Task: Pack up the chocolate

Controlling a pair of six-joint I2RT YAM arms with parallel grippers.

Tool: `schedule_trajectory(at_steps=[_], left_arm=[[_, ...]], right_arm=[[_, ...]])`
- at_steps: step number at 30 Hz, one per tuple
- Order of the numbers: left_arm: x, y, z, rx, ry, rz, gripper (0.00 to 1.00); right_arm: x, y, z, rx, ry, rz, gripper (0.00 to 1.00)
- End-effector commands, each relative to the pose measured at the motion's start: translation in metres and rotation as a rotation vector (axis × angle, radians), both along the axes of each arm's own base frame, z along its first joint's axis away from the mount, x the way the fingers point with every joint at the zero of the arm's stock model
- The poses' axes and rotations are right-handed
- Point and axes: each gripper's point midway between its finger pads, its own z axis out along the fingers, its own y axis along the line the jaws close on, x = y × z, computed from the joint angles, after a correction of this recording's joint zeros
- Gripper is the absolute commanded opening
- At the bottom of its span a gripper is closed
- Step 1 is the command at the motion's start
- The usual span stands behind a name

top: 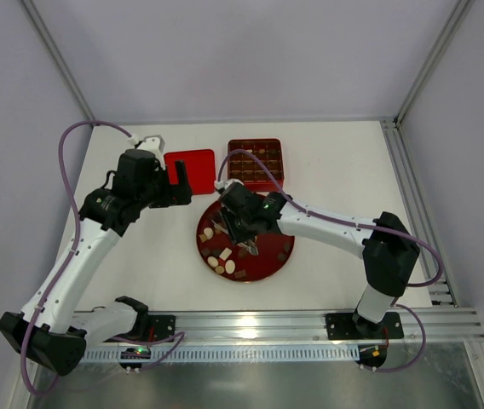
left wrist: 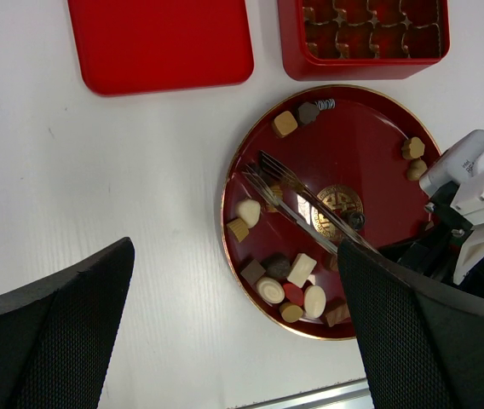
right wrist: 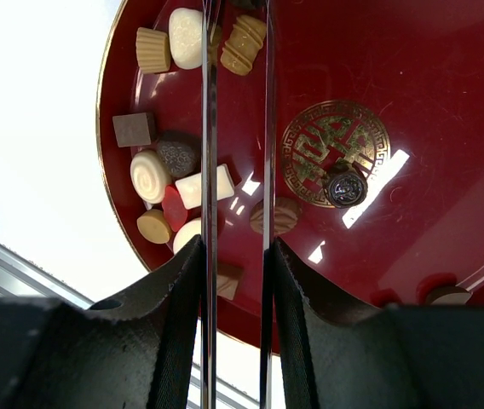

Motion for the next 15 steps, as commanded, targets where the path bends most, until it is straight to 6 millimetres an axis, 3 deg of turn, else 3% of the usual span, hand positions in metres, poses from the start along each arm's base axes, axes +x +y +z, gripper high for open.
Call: schedule_trajectory(at_steps=[1,15], left_arm=[[-0.002,0.001,0.015,-0.012,-0.042,0.000,1.00],[-0.001,0.002,0.016,-0.008,-0.047,0.003,1.00]], right_arm=[[0.011,0.007,0.017,0.032,-0.044,-0.005,0.38],[0.021,0.005,0.029,0.058,-0.062,-0.021,0.33]])
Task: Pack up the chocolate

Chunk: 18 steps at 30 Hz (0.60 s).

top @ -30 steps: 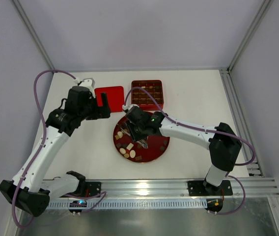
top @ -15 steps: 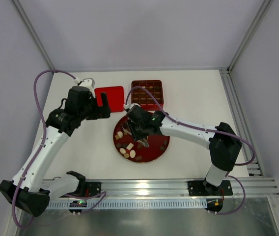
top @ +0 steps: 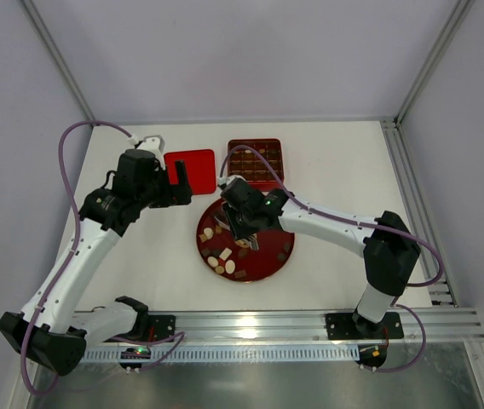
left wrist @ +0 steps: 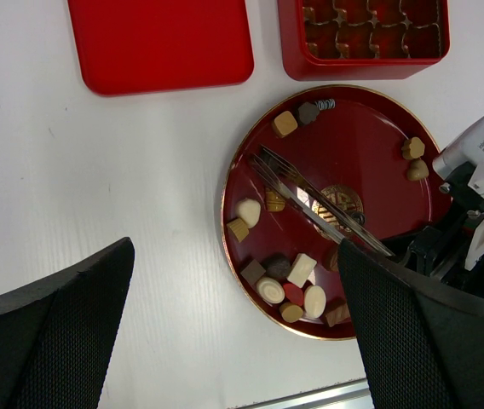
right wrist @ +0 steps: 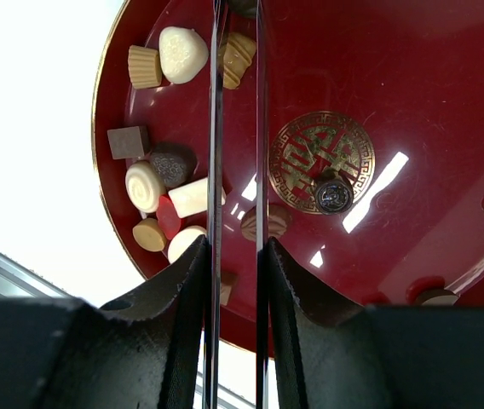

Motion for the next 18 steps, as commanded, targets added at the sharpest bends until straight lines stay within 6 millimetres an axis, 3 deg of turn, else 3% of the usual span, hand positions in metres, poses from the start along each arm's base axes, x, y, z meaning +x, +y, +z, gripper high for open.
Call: schedule_trajectory(at_steps=[1,18], left_arm=[[-0.001,0.002,0.015,-0.008,-0.046,0.001,1.00],[0.000,0.002,0.014,-0.007,-0.044,0.001,1.00]], right_arm=[[0.012,0.007,0.028,0.057,-0.059,-0.004,0.33],[0.018,-0.006,0.062,0.103,-0.103,-0.030,0.32]])
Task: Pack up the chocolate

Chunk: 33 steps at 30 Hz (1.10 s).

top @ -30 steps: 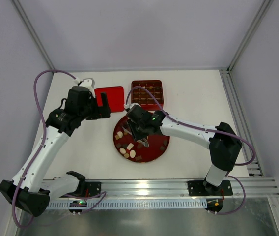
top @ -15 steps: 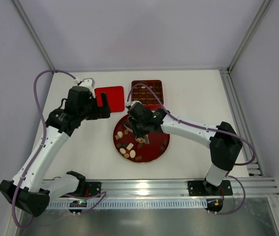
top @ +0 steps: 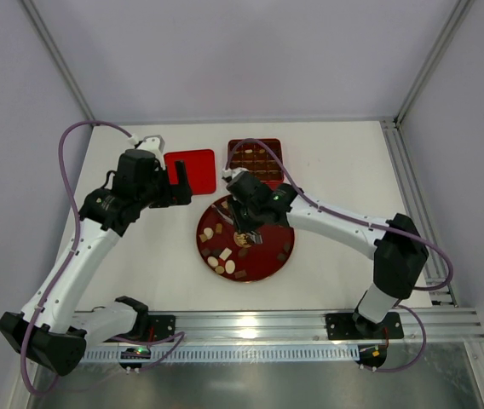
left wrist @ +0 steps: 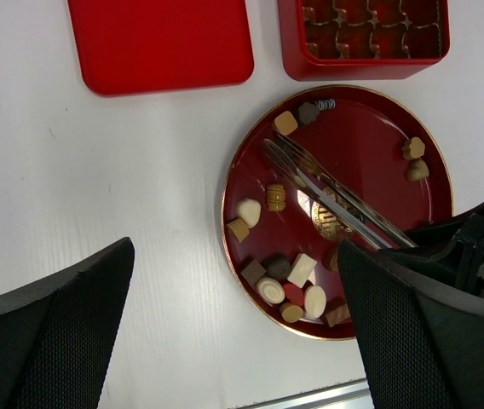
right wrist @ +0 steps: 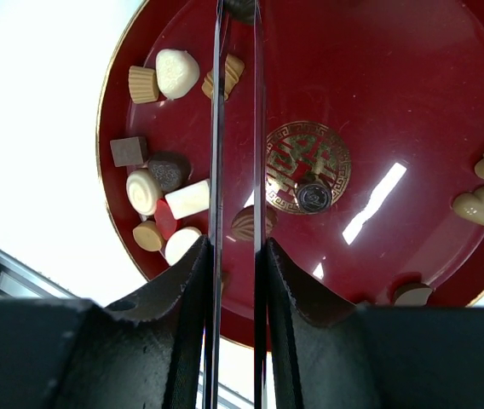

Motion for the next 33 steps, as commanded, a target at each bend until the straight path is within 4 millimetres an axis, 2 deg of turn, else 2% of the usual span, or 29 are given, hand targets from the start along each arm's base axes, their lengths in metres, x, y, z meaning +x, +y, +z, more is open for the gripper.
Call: schedule_trajectory(at_steps=[1,6,9,12,14,15,17,22,23,24,25,26,28,33], left_arm=[[-0.001,0.002,0.015,-0.007,-0.045,0.003,1.00],[0.000,0.001,0.017,-0.011,-0.050,0.000,1.00],[0.000,0.001,0.017,-0.013,-0.050,0.001,1.00],[0.000,0.000,0.017,-0.017,-0.049,0.000,1.00],[0.000,-0.001,0.016,-0.017,-0.045,-0.004,1.00],[0.000,-0.001,0.016,-0.019,-0.044,-0.002,1.00],[0.001,-0.001,0.017,-0.021,-0.047,-0.004,1.00],[0.002,-0.001,0.015,-0.011,-0.042,-0.005,1.00],[0.002,-0.001,0.016,-0.011,-0.042,-0.004,1.00],[0.002,-0.001,0.016,-0.009,-0.041,-0.005,1.00],[0.003,-0.001,0.016,-0.008,-0.041,-0.003,1.00],[0.003,-0.001,0.016,-0.008,-0.045,-0.005,1.00],[0.002,0.000,0.016,-0.007,-0.040,-0.004,1.00],[0.001,0.001,0.015,-0.003,-0.039,-0.003,1.00]], right_arm=[[0.008,0.001,0.046,0.085,-0.082,-0.008,0.32],[0.016,-0.014,0.062,0.098,-0.112,-0.035,0.32],[0.034,-0.030,0.078,0.125,-0.136,-0.079,0.33],[0.060,-0.047,0.095,0.165,-0.167,-0.128,0.32],[0.080,-0.060,0.099,0.165,-0.177,-0.168,0.33],[0.089,-0.061,0.107,0.176,-0.198,-0.179,0.33],[0.109,-0.066,0.108,0.172,-0.207,-0.204,0.33],[0.146,-0.062,0.102,0.167,-0.210,-0.227,0.32],[0.153,-0.059,0.108,0.177,-0.223,-0.226,0.32],[0.159,-0.056,0.095,0.156,-0.200,-0.227,0.33],[0.163,-0.055,0.094,0.151,-0.201,-0.228,0.32],[0.169,-0.050,0.101,0.159,-0.214,-0.225,0.33],[0.175,-0.046,0.089,0.138,-0.190,-0.224,0.33],[0.185,-0.038,0.077,0.129,-0.169,-0.220,0.33]])
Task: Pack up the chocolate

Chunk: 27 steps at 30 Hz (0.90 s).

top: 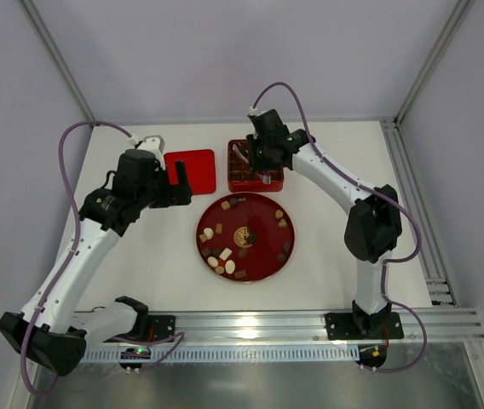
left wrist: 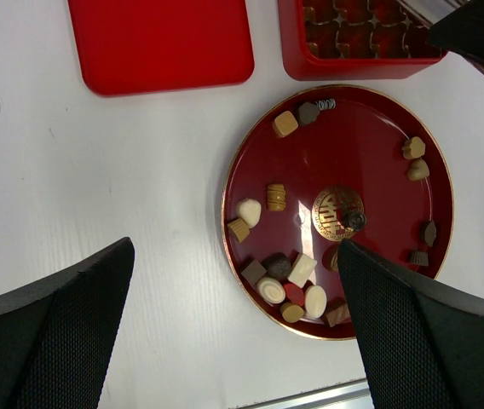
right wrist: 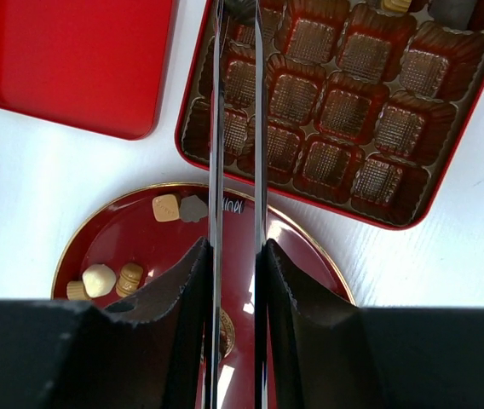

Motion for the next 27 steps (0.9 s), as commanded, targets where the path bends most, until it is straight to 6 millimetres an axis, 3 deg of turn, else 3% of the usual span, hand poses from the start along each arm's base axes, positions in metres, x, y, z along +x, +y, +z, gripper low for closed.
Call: schedule_trajectory(at_steps=[1,11,27], left_arm=[[0.001,0.001,0.014,-0.002,-0.036,0.000,1.00],[0.000,0.001,0.012,-0.004,-0.032,0.001,1.00],[0.000,0.002,0.012,-0.001,-0.033,0.002,1.00]], right_arm=[[0.011,0.008,0.028,0.034,-0.059,0.019,0.33],[0.012,0.009,-0.003,0.010,-0.015,0.019,0.33],[0.016,0.013,-0.011,0.006,-0.004,0.023,0.37]])
